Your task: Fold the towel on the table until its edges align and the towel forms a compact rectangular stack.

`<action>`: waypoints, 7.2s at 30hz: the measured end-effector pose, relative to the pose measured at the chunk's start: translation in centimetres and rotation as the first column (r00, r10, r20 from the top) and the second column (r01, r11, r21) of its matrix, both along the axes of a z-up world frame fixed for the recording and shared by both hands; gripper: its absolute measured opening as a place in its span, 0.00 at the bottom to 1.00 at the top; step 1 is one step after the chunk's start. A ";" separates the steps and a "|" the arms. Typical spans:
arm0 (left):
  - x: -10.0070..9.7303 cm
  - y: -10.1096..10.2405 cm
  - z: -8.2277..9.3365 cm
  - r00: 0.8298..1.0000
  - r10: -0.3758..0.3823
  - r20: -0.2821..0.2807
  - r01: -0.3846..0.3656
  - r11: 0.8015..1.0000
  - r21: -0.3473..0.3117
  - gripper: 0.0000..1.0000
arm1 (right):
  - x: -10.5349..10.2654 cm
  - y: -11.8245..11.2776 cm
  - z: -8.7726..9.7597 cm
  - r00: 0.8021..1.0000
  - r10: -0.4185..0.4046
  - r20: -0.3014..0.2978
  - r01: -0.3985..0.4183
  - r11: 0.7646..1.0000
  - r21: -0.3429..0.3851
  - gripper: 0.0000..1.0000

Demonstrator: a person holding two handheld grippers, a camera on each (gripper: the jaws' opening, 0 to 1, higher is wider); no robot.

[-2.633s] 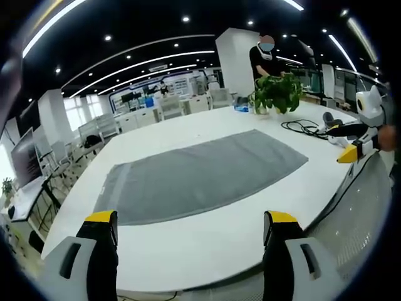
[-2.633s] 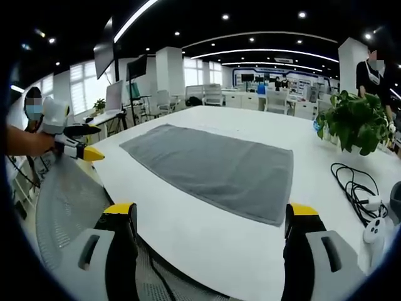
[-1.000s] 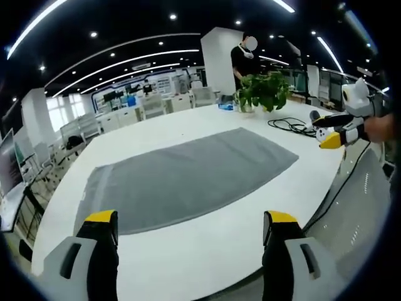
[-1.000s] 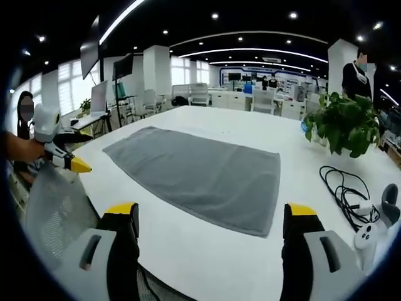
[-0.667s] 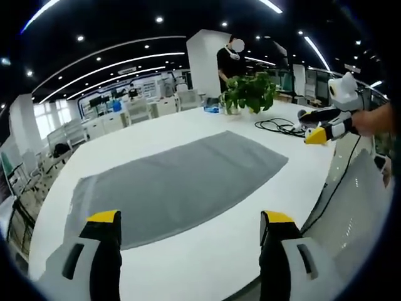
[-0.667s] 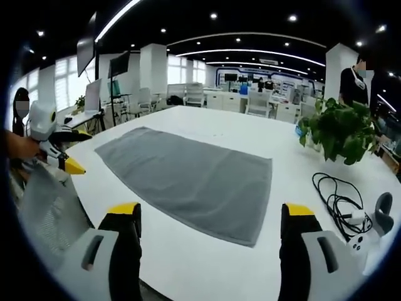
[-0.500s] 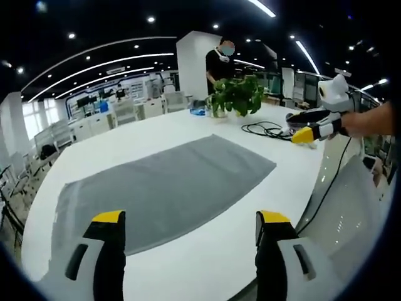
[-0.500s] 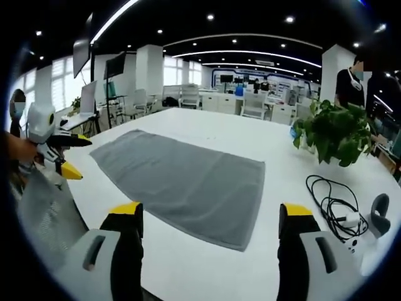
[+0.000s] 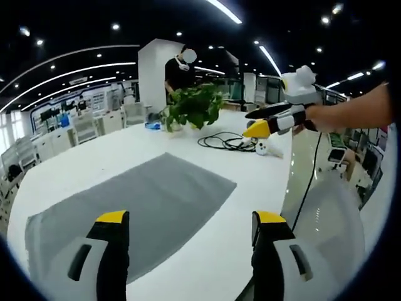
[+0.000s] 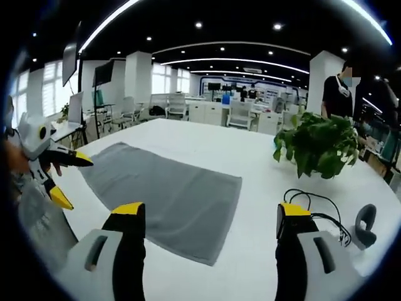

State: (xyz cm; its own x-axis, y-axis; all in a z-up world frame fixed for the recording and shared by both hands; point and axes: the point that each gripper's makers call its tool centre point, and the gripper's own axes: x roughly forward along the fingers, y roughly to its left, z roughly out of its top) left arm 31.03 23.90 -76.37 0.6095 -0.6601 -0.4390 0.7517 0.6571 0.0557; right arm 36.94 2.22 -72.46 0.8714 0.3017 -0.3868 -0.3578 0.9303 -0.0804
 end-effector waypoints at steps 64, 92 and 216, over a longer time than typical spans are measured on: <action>6.2 -20.8 -10.0 0.984 -0.120 -0.133 0.148 0.962 0.229 0.41 | 15.8 -5.7 -7.6 0.962 0.237 -0.133 -0.225 0.969 0.101 0.71; 6.9 -22.3 -15.2 0.960 -0.148 -0.237 0.209 0.944 0.257 0.22 | 19.6 -5.3 -11.7 0.957 0.216 -0.192 -0.192 0.972 0.136 0.63; 4.9 -28.6 -14.9 0.941 -0.152 -0.304 0.240 0.930 0.279 0.07 | 27.7 -5.9 -16.7 0.946 0.230 -0.227 -0.231 0.973 0.020 0.02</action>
